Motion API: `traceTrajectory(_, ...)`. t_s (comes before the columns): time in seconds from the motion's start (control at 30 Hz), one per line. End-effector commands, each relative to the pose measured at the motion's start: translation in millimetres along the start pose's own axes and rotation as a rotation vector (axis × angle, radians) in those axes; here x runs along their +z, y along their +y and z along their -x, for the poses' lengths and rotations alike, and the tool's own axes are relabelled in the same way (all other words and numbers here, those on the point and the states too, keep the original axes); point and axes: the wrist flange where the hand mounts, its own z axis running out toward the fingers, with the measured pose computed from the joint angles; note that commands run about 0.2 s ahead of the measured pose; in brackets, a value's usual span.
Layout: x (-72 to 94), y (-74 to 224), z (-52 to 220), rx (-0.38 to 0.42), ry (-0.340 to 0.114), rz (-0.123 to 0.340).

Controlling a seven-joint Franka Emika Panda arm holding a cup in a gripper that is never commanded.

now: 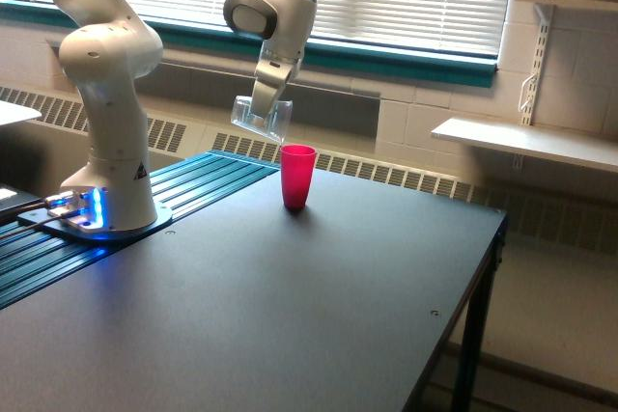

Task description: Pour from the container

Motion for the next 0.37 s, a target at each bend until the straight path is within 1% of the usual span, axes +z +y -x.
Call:
traceTrajectory(0.03,-3.4,-1.3,-3.0,0.028,0.017,-0.009)
traceTrajectory(0.27,-7.1,-3.8,-2.2,0.028,0.034,-0.025)
traceTrajectory(0.37,-8.1,-3.5,-2.3,0.023,0.053,-0.012)
